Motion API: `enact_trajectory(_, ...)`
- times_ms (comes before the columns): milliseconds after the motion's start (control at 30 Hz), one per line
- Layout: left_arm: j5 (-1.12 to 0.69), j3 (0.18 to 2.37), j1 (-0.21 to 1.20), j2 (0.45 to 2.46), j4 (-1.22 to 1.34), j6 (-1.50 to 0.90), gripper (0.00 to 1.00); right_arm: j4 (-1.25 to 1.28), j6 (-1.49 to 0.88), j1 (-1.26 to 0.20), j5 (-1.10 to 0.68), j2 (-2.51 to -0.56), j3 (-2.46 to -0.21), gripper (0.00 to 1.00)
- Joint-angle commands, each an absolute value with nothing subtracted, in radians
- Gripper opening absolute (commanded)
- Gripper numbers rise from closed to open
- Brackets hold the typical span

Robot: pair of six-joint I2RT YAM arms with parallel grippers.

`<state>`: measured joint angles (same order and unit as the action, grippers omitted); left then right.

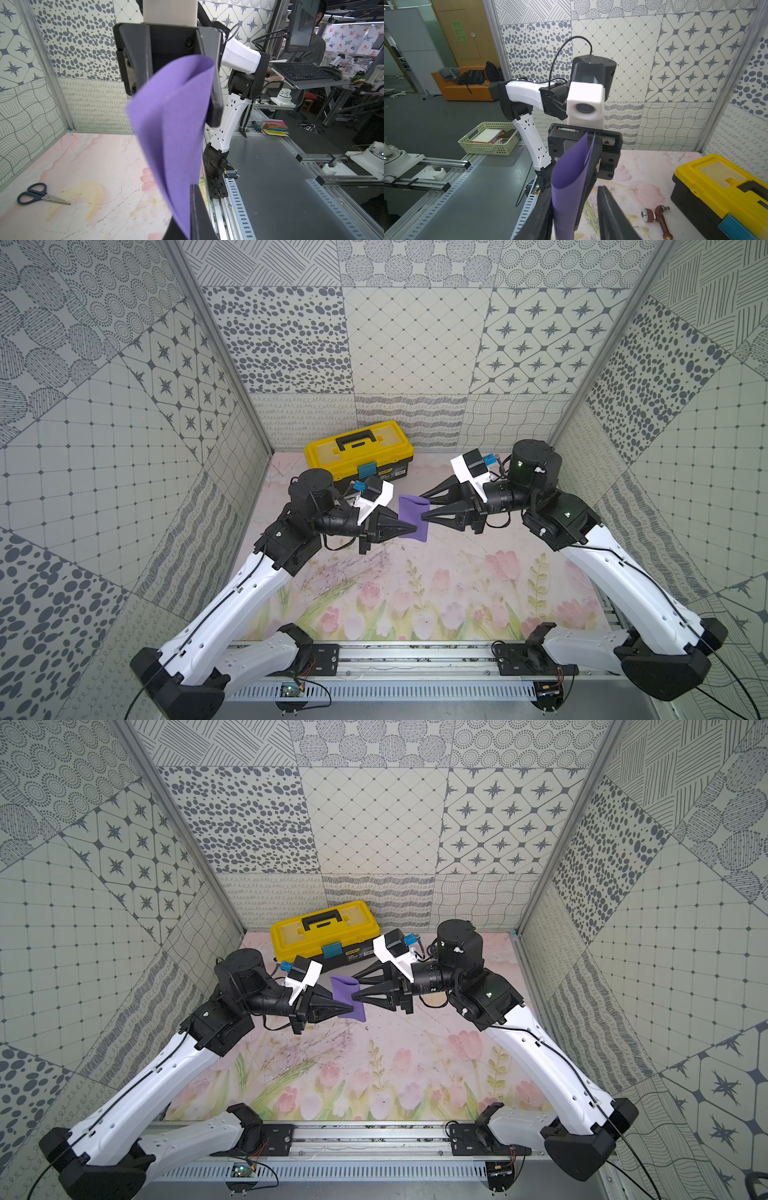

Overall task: Fold the square paper along the opposite sides
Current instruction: Smooth out the paper.

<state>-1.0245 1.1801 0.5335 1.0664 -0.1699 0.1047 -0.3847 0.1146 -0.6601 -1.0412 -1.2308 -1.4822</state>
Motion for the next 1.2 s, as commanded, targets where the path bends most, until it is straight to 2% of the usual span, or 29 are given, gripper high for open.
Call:
enact_trajectory(0, -1.088, 1.198, 0.533, 1.070, -0.195, 0.152, 0.06, -0.353, 0.123, -0.657, -1.081, -1.207, -1.477, 0.37)
enact_trajectory(667, -1.095, 1.198, 0.534, 1.076, -0.190, 0.137, 0.08, -0.332, 0.097, -0.659, -1.022, -1.221, -1.473, 0.20)
enact_trajectory(1167, -1.085, 1.197, 0.534, 1.073, -0.191, 0.138, 0.09, -0.331, 0.098, -0.661, -1.013, -1.216, -1.468, 0.13)
